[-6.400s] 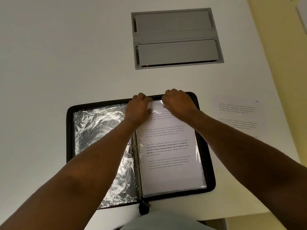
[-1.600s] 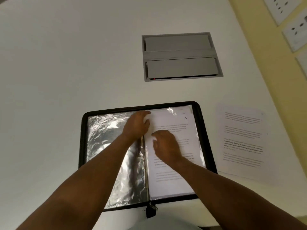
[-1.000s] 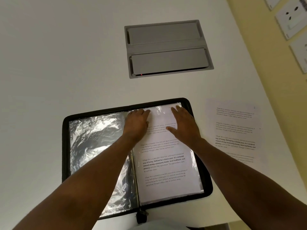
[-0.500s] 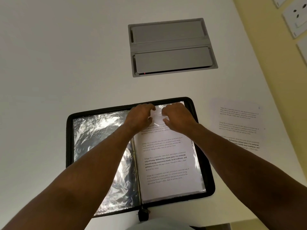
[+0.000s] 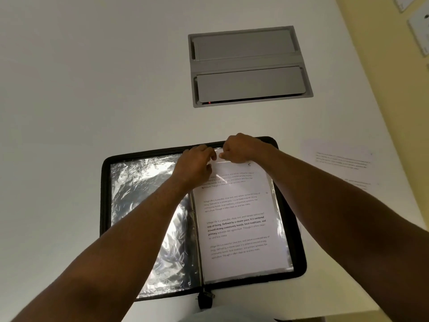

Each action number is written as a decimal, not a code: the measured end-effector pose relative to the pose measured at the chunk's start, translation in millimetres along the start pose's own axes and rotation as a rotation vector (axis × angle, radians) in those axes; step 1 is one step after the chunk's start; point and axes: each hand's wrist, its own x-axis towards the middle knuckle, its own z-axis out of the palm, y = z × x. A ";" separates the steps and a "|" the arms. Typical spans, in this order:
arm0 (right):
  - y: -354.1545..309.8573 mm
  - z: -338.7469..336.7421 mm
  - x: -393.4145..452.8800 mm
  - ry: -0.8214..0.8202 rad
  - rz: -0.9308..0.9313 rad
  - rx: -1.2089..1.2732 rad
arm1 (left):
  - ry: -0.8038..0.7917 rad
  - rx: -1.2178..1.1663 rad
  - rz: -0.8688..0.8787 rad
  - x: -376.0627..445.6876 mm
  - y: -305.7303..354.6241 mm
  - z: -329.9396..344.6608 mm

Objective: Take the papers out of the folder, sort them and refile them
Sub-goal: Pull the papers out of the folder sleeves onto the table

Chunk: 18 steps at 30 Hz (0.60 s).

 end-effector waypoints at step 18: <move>5.3 -68.4 45.4 -0.089 0.049 -0.337 | 0.047 -0.303 -0.035 3.1 2.0 2.5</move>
